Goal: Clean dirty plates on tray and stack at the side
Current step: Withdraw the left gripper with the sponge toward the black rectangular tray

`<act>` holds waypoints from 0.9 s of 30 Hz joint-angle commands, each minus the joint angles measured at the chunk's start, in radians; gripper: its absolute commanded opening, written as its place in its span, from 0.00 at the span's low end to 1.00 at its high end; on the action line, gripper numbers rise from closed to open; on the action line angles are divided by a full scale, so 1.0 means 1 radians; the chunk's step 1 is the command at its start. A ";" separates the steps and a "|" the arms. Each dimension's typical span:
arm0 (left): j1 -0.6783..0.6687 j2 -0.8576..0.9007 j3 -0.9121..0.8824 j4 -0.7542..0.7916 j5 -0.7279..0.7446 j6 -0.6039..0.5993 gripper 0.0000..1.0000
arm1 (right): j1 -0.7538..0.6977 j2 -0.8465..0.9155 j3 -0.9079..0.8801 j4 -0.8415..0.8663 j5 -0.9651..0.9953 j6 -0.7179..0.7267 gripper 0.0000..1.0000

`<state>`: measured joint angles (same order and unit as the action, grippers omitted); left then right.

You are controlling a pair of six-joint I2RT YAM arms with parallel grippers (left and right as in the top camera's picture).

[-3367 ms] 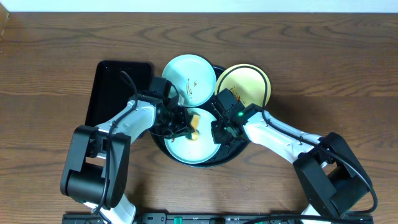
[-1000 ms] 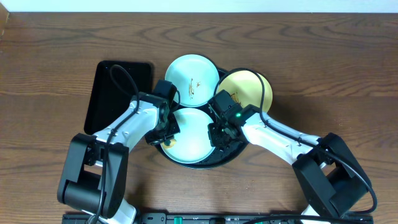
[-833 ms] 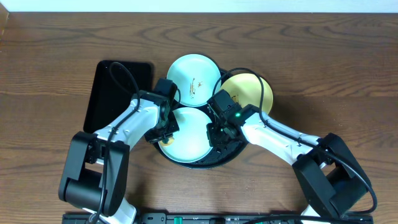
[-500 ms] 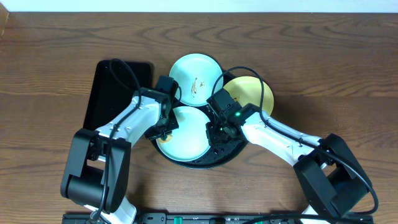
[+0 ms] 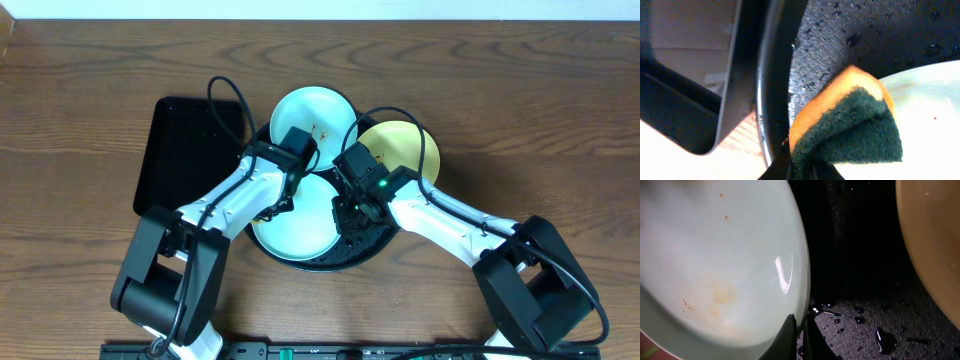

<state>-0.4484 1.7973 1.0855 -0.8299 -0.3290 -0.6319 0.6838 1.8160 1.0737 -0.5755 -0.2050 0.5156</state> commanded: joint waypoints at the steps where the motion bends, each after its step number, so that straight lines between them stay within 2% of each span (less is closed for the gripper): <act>1: 0.011 0.018 0.012 -0.027 -0.190 -0.051 0.07 | -0.009 0.019 -0.042 -0.050 0.126 -0.022 0.01; 4: 0.011 0.018 0.013 -0.042 -0.239 -0.066 0.07 | -0.009 0.019 -0.042 -0.053 0.126 -0.022 0.02; 11: 0.011 0.018 0.030 -0.048 -0.239 -0.066 0.07 | -0.009 0.019 -0.042 -0.053 0.127 -0.022 0.02; 27: 0.011 0.008 0.048 -0.052 -0.150 -0.050 0.08 | -0.009 0.003 -0.017 -0.008 0.130 -0.023 0.02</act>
<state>-0.4393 1.8030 1.1076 -0.8753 -0.4850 -0.6804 0.6827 1.8145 1.0607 -0.5949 -0.1352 0.5079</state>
